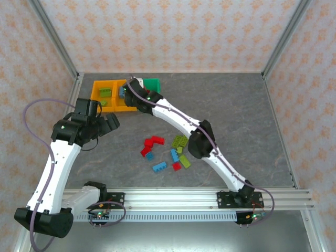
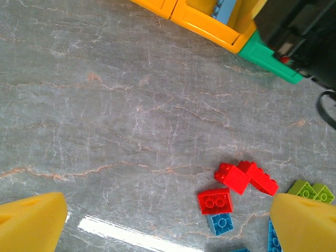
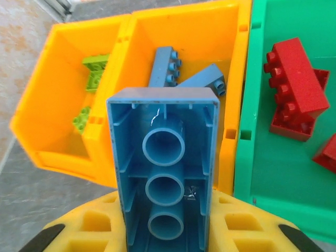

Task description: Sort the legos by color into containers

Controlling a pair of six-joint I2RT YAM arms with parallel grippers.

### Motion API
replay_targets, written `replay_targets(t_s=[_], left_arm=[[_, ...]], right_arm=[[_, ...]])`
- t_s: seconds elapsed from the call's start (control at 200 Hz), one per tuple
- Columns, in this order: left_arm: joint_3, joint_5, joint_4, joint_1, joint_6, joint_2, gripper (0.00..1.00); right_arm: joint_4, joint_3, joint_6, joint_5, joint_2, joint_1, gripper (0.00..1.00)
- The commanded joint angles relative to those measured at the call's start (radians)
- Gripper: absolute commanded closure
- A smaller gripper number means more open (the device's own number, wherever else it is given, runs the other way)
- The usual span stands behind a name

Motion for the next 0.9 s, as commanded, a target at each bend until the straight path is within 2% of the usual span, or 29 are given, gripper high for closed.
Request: replay_targets(t_s=[0.0,0.19,0.31,0.385,0.54,0.641,0.761,0.846,0.896], left_arm=[[0.008,-0.026,-0.022,-0.014,0.002,-0.016,0.0],[-0.009,-0.035,-0.022,-0.036,0.02,-0.018,0.0],[-0.017,-0.046,-0.02,-0.044,0.02,-0.012,0.0],[-0.02,-0.048,-0.014,-0.045,0.02,-0.006,0.0],[-0.015,-0.055,-0.009,-0.046,0.05,0.008,0.0],[-0.012,-0.055,-0.008,-0.045,0.061,0.01,0.0],[-0.025,-0.026,0.006,-0.046,0.076,0.016,0.0],[-0.05,0.038,0.031,-0.05,0.1,0.027,0.0],[-0.067,0.111,0.053,-0.062,0.13,0.036,0.0]], right_arm=[[0.111,0.04,-0.095,0.043,-0.003,0.006,0.77],[0.213,0.113,-0.098,0.04,0.047,-0.013,0.7],[0.274,0.124,-0.087,0.014,0.054,-0.022,0.44],[0.269,0.146,-0.081,0.002,0.045,-0.023,0.35],[0.209,0.118,-0.039,-0.026,-0.045,-0.025,0.34],[0.094,0.065,-0.008,-0.09,-0.151,-0.025,0.33],[-0.084,-0.082,0.042,-0.105,-0.332,-0.024,0.31],[-0.065,-0.373,0.111,-0.011,-0.542,-0.012,0.32],[0.042,-0.65,0.14,0.054,-0.702,0.001,0.32]])
